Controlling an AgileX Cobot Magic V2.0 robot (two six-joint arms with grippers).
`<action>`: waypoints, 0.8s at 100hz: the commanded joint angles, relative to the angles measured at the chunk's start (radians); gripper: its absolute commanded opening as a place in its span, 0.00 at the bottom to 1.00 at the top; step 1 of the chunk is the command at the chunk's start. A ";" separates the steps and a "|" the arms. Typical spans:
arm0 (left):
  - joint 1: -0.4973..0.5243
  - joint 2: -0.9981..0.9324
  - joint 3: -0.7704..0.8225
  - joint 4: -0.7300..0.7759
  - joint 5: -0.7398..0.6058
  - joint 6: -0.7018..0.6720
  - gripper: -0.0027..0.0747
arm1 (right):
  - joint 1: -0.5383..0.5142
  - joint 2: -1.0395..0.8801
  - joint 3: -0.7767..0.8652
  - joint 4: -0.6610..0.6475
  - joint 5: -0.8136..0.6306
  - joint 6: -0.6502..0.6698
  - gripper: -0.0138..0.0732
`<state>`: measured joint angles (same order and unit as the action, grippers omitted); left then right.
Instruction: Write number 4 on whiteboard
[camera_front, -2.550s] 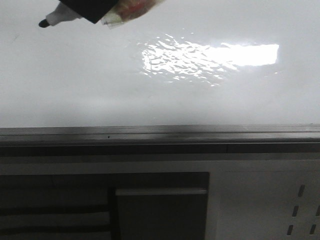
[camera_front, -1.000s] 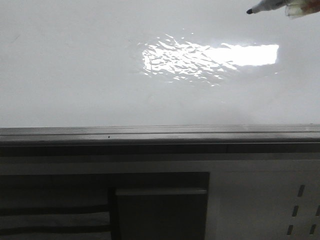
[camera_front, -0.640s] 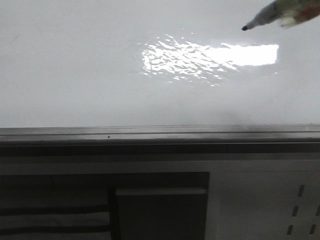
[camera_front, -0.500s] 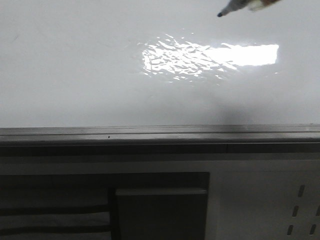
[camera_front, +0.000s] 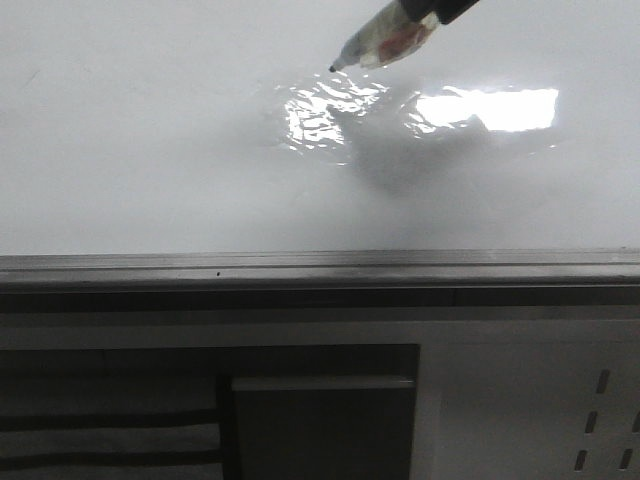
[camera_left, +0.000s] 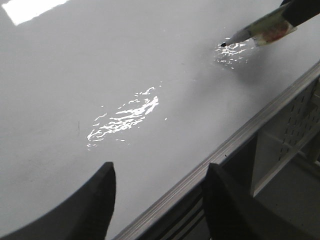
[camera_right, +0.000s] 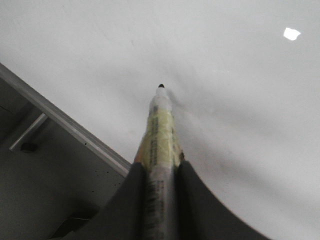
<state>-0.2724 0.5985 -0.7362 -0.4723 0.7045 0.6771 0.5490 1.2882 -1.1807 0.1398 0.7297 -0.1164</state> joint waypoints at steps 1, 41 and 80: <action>0.002 0.001 -0.026 -0.033 -0.072 -0.013 0.51 | 0.001 0.009 -0.033 0.010 -0.088 0.002 0.08; 0.002 0.001 -0.026 -0.033 -0.072 -0.013 0.51 | -0.051 0.072 -0.031 -0.008 0.044 0.002 0.08; 0.002 0.001 -0.026 -0.033 -0.072 -0.013 0.51 | -0.035 -0.031 -0.033 0.015 0.035 -0.017 0.08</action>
<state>-0.2724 0.5985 -0.7362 -0.4723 0.7045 0.6771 0.4911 1.2892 -1.1883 0.1490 0.8469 -0.1199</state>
